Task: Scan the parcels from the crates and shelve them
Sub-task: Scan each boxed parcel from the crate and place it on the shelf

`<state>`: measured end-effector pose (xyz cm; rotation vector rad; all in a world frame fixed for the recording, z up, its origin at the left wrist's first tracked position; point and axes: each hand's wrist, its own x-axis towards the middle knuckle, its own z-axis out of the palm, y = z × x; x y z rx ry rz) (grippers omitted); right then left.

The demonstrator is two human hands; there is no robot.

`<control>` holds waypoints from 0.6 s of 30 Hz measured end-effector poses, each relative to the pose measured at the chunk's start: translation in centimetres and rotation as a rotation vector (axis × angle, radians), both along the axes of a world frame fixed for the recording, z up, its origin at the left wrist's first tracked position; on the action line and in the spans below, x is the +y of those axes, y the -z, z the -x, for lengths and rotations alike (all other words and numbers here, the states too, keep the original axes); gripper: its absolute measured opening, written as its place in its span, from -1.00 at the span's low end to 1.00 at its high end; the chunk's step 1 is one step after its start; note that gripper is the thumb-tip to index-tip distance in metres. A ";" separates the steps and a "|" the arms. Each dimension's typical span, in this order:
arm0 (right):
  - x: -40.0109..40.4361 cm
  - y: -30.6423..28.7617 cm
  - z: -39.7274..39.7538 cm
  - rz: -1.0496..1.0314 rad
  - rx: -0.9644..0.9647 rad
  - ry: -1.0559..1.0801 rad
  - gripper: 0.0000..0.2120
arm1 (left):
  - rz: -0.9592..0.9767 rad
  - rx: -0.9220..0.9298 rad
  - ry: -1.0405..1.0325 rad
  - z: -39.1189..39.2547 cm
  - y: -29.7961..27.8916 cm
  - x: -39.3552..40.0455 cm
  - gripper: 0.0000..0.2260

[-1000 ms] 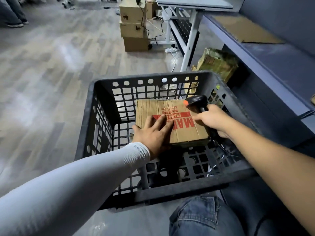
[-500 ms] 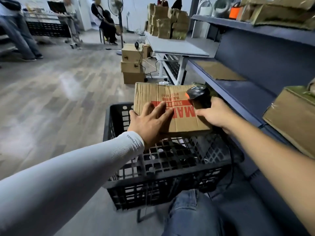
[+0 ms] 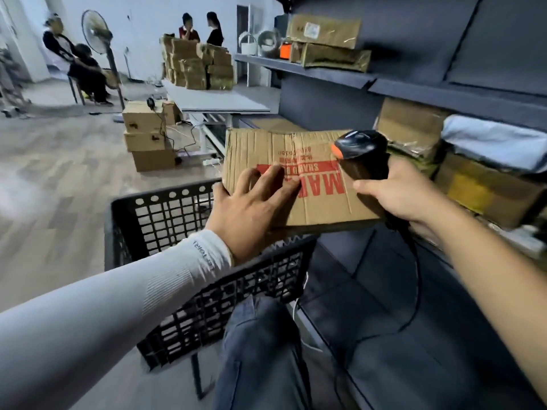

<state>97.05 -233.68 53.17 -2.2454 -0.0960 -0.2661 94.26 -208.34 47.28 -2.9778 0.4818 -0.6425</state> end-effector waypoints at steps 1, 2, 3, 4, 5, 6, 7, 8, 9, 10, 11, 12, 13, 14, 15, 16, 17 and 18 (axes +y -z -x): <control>-1.2 0.1 1.4 -0.002 0.005 0.021 -0.71 | 0.004 -0.013 0.029 0.7 0.3 -0.9 -0.18; -2.3 0.4 2.9 0.000 0.012 0.049 -0.73 | 0.004 -0.018 0.059 1.4 0.7 -1.8 -0.17; -3.4 0.8 4.3 0.013 0.016 0.073 -0.77 | 0.001 -0.025 0.083 2.1 1.2 -2.7 -0.17; -4.4 1.3 5.6 0.025 0.014 0.094 -0.81 | -0.001 -0.046 0.104 2.8 1.9 -3.7 -0.16; -5.3 1.9 6.8 0.043 0.004 0.106 -0.83 | 0.000 -0.072 0.125 3.4 2.5 -4.7 -0.15; -6.0 2.4 7.8 0.068 -0.011 0.110 -0.83 | 0.004 -0.084 0.143 3.8 3.1 -5.7 -0.14; -6.6 3.0 8.6 0.101 -0.026 0.113 -0.79 | 0.012 -0.078 0.158 4.2 3.7 -6.7 -0.13; -7.3 3.6 9.3 0.126 -0.036 0.126 -0.73 | 0.023 -0.065 0.167 4.7 4.3 -7.8 -0.13; -7.9 4.0 10.0 0.138 -0.044 0.138 -0.66 | 0.032 -0.056 0.173 5.1 4.8 -8.6 -0.14; -8.7 4.5 10.9 0.129 -0.045 0.154 -0.59 | 0.032 -0.047 0.180 5.7 5.5 -9.5 -0.15; -9.2 4.8 11.7 0.113 -0.040 0.160 -0.54 | 0.027 -0.044 0.184 6.2 6.0 -10.1 -0.15; -9.8 5.3 12.6 0.093 -0.024 0.161 -0.51 | 0.021 -0.048 0.193 6.8 6.6 -10.5 -0.15; -10.4 6.0 13.4 0.077 -0.002 0.158 -0.54 | 0.016 -0.060 0.209 7.4 7.1 -10.9 -0.16; -10.9 6.8 14.3 0.064 0.012 0.153 -0.62 | 0.014 -0.075 0.228 7.9 7.7 -11.3 -0.16; -11.4 7.6 15.1 0.068 0.014 0.159 -0.68 | 0.015 -0.088 0.247 8.4 8.3 -11.6 -0.17; -11.9 8.6 15.8 0.091 0.006 0.172 -0.67 | 0.015 -0.092 0.261 8.8 9.0 -11.9 -0.17; -12.3 9.6 16.4 0.120 0.003 0.190 -0.63 | 0.018 -0.090 0.272 9.2 9.7 -12.2 -0.16; -12.7 10.6 16.9 0.150 0.010 0.219 -0.61 | 0.020 -0.080 0.284 9.5 10.4 -12.5 -0.16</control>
